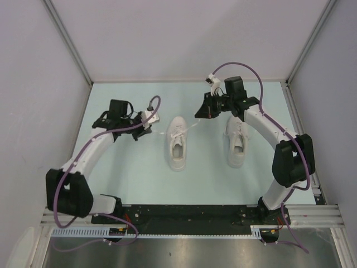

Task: Tie the shoes

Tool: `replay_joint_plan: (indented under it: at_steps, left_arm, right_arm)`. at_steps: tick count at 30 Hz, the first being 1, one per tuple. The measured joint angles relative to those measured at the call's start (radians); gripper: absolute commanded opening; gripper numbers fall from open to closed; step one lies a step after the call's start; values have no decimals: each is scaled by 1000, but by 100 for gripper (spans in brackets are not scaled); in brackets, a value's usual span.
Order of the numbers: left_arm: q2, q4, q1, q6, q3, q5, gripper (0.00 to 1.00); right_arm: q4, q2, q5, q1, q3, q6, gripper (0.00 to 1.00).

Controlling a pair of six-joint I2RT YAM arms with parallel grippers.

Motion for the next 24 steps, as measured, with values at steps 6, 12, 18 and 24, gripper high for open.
replay_joint_plan:
  at_steps: [6, 12, 18, 24]
  left_arm:
    - [-192, 96, 22, -198, 1, 21, 0]
    - [-234, 159, 85, -357, -22, 20, 0]
    - [-243, 203, 173, -472, -27, 20, 0]
    - [-246, 210, 182, -507, -27, 33, 0]
  right_arm:
    - [-32, -3, 4, -4, 0, -34, 0]
    - [-104, -23, 13, -26, 0, -78, 0]
    - [-140, -56, 19, -50, -8, -106, 0]
    - [-187, -83, 18, -89, -24, -154, 0]
